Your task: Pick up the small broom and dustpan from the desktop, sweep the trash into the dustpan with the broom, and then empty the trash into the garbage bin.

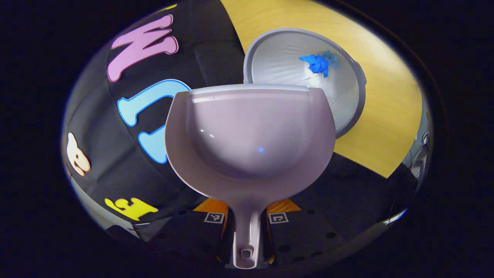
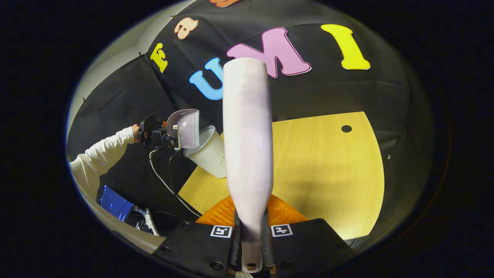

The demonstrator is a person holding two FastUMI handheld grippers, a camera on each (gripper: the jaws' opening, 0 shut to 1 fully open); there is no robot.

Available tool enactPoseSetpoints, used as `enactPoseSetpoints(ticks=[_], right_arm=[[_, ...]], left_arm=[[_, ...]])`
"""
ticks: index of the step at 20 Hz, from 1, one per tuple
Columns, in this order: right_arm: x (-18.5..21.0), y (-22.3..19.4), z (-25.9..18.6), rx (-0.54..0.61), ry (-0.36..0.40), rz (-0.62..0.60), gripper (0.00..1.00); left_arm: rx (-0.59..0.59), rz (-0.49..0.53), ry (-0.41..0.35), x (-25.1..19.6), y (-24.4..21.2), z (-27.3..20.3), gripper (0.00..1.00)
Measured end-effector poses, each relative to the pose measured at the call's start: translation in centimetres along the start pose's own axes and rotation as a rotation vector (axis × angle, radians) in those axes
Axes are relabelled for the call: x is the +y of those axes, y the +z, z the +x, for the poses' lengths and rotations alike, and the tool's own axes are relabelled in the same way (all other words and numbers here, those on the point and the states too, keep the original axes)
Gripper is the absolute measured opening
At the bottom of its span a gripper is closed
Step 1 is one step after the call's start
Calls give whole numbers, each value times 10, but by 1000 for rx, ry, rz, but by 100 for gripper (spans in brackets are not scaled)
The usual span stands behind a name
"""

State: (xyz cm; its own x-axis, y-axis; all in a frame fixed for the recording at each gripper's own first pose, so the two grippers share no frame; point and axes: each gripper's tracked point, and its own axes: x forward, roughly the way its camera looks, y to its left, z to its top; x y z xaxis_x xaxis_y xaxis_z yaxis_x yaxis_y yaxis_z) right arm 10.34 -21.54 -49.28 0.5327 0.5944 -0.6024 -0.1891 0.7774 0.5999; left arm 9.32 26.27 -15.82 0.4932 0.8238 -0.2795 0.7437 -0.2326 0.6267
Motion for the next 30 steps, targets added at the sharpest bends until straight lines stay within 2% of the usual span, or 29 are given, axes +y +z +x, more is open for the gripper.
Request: enactPoseSetpoints(ticks=[2, 3, 5, 7, 9, 13, 15, 17, 20, 21, 22, 24, 25, 27, 29, 30], right_arm=[[0, -2, 4, 12, -9, -13, 22], [2, -3, 6, 20, -8, -22, 22], [5, -7, 9, 36, -8, -38, 22], [10, -10, 11, 48, -2, -45, 22], [14, -13, 13, 60, -2, -54, 22], [20, -5, 18, 45, -12, -29, 22], [24, 4, 21, 21, -19, -18, 22], [36, 13, 23, 3, 5, 8, 22], [38, 26, 35, -16, -21, 24, 22], [33, 30, 40, -25, -52, 20, 22], [28, 32, 46, -21, -82, 28, 22], [9, 28, 57, 0, -169, 66, 22], [-1, 22, 63, 21, -216, 95, 22], [-30, -2, 88, 92, -313, 148, 22], [-63, -62, 115, 287, -445, 193, 22], [-71, -96, 129, 397, -472, 233, 22]], left_arm=[[4, 112, 118, -6, 1, 0, 23], [0, 160, 169, -13, 5, -3, 25], [-16, 149, 195, -20, 8, -7, 25], [-35, -4, 146, -20, 10, -7, 25], [-87, -214, 79, -29, 23, -9, 25], [-231, -659, 42, -31, 61, -22, 25], [-312, -883, -11, -31, 86, -44, 25], [-449, -1077, -129, -36, 130, -62, 25], [-611, -1290, -383, -54, 209, -103, 24], [-645, -1348, -490, -64, 240, -116, 25], [-682, -1417, -660, -85, 283, -144, 25], [-663, -1497, -926, -126, 333, -174, 25], [-615, -1517, -1042, -151, 354, -183, 25], [-513, -1494, -1189, -199, 388, -193, 25], [-372, -1391, -1269, -244, 413, -195, 25], [-308, -1338, -1294, -252, 414, -195, 25]])
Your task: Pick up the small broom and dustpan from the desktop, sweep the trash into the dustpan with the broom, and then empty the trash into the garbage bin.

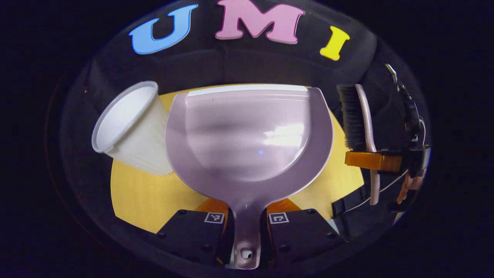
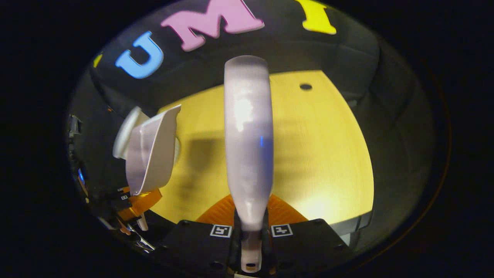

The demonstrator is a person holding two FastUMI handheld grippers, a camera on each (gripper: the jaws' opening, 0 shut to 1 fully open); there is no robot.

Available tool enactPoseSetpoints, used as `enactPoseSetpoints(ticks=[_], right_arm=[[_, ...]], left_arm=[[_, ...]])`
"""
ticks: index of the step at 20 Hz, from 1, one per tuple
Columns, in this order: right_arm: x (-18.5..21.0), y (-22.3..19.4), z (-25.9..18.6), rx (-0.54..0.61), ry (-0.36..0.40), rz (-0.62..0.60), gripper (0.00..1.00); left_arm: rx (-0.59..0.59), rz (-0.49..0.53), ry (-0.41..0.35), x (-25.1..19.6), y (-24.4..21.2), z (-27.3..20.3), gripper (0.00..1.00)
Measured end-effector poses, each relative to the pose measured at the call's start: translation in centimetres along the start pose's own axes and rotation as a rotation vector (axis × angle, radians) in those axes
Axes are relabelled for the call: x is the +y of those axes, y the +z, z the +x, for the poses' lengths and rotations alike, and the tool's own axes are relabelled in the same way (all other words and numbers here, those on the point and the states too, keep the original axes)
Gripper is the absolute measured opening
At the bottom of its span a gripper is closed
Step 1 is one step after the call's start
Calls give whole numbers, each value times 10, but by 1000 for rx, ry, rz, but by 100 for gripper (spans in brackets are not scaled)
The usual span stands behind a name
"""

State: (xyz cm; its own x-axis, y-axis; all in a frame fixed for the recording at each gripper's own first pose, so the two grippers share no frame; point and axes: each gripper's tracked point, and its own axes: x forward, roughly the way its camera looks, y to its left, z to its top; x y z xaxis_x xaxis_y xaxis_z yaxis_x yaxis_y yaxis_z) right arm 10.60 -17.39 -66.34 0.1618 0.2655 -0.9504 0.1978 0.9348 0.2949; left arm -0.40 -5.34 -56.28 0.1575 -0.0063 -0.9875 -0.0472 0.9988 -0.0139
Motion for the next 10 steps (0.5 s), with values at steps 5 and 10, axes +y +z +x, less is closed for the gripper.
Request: enactPoseSetpoints(ticks=[5, 10], right_arm=[[3, -53, 85, 263, -100, 37, 23], [-11, -60, 109, 297, -197, 0, 23]], left_arm=[[240, -48, 38, -5, -13, -4, 26], [291, -104, 73, -17, -8, -3, 25]])
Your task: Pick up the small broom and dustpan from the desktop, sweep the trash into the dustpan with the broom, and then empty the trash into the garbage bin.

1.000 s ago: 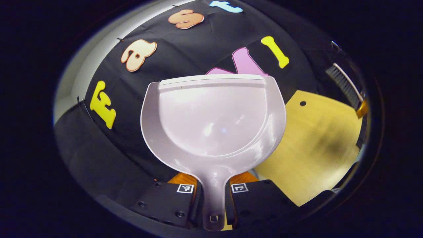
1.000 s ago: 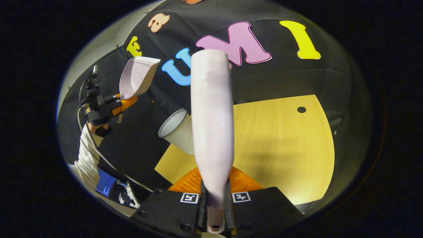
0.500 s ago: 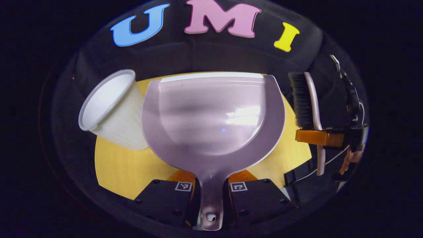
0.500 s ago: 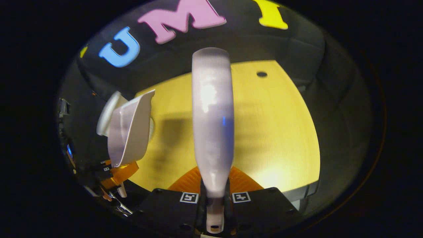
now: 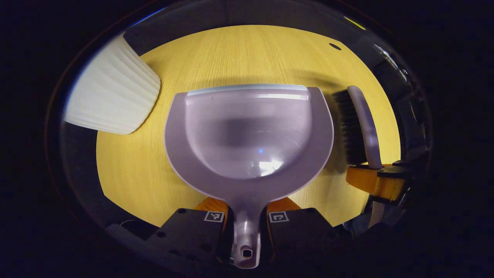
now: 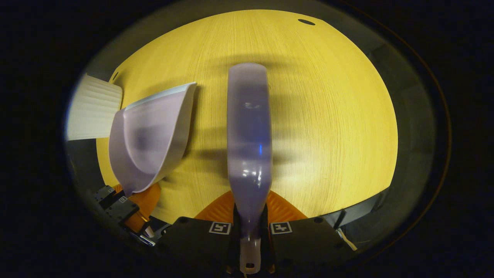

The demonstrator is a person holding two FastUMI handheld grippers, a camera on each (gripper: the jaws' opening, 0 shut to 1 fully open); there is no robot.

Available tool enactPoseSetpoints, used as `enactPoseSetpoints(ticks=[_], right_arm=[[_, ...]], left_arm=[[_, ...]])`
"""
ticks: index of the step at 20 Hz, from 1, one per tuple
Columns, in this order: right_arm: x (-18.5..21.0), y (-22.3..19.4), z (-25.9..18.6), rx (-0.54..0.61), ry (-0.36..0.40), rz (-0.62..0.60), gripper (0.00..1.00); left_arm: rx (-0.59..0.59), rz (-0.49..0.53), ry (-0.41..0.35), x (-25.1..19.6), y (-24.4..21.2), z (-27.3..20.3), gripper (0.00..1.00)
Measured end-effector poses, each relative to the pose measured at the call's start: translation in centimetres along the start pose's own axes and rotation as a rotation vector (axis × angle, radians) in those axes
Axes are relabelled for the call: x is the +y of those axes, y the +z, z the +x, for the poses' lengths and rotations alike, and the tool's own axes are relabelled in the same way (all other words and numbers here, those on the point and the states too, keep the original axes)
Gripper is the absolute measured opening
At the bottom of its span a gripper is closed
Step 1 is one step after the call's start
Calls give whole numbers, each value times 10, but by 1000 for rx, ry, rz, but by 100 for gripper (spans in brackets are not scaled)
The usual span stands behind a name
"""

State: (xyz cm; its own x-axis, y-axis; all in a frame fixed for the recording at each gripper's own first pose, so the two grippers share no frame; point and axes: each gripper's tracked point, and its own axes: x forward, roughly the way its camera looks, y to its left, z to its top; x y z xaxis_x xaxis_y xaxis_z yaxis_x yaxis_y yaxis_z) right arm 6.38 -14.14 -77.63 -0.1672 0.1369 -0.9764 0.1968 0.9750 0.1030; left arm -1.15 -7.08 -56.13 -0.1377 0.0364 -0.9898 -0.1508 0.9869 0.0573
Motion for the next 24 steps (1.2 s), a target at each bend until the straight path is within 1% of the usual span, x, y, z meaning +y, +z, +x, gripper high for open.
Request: enactPoseSetpoints(ticks=[1, 2, 6, 10, 15, 17, 19, 20, 21, 22, 23, 24], right_arm=[[0, -4, 2, 5, -10, -10, 23], [1, -8, 6, 15, -15, -22, 23], [2, -8, 9, 40, -40, -55, 23], [5, -8, 14, 54, -48, -47, 23], [7, -13, 16, 90, -54, -51, 25], [6, -15, 15, 94, -62, -54, 28], [4, -17, 15, 97, -68, -46, 28], [4, -18, 14, 95, -67, -38, 29], [3, -18, 14, 95, -69, -34, 29], [3, -19, 13, 95, -68, -33, 27], [4, -21, 12, 95, -67, -33, 34], [5, -20, 12, 95, -63, -34, 47]], left_arm=[[12, -10, 4, 0, 2, -1, 27], [23, -7, 11, 0, 1, -1, 25], [60, 7, 13, 3, -3, -2, 26], [84, 9, 1, 2, -5, -2, 27], [137, 51, 13, 5, -6, -5, 28], [163, 71, 24, 6, -8, -3, 31], [171, 91, 39, 10, -7, -2, 32], [173, 91, 45, 11, -8, -3, 36], [174, 88, 54, 14, -7, -3, 42], [184, 79, 59, 14, -9, -5, 47], [184, 75, 59, 14, -9, -5, 57], [184, 71, 50, 14, -11, -4, 81]])
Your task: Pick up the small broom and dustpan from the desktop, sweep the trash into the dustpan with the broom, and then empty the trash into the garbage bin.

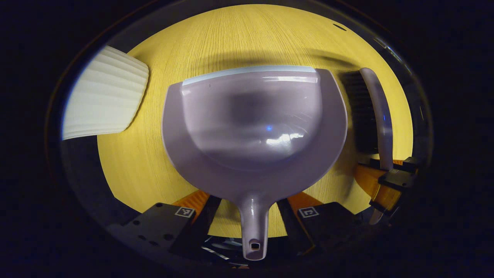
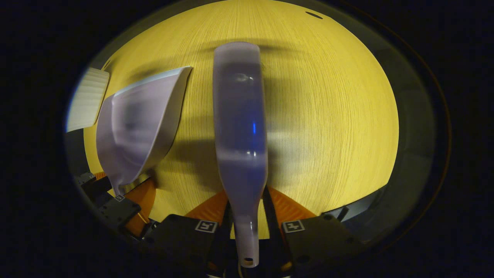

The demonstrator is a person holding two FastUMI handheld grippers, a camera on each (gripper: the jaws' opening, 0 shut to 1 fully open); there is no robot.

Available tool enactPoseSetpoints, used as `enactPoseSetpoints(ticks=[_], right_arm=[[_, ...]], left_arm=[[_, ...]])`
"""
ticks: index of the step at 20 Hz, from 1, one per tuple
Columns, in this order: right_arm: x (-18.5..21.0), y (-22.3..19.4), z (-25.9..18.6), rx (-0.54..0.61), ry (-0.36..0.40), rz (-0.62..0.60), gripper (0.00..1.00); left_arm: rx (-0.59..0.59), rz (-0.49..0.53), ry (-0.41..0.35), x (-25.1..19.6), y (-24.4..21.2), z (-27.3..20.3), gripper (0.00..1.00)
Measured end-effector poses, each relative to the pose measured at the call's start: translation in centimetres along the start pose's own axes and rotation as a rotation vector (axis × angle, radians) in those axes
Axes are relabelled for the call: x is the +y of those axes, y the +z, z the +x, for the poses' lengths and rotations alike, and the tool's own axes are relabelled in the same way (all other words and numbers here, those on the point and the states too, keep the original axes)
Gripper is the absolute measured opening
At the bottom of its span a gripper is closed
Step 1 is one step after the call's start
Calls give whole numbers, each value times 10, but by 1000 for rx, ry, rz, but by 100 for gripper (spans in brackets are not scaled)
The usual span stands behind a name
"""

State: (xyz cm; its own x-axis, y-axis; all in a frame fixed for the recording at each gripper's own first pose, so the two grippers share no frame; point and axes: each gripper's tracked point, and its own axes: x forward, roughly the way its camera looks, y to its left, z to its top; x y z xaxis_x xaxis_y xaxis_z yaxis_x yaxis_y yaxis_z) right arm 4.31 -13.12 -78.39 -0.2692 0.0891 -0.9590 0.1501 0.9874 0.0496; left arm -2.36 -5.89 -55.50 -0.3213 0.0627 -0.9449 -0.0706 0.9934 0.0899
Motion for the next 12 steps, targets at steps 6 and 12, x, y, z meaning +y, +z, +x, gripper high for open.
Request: enactPoseSetpoints(ticks=[6, 12], right_arm=[[-2, -7, -10, -29, 3, -20, 100], [13, -12, -49, -97, 167, 24, 100]], left_arm=[[-5, -26, -63, -17, -14, -4, 84], [-139, 102, -73, -19, -20, -34, 84]])
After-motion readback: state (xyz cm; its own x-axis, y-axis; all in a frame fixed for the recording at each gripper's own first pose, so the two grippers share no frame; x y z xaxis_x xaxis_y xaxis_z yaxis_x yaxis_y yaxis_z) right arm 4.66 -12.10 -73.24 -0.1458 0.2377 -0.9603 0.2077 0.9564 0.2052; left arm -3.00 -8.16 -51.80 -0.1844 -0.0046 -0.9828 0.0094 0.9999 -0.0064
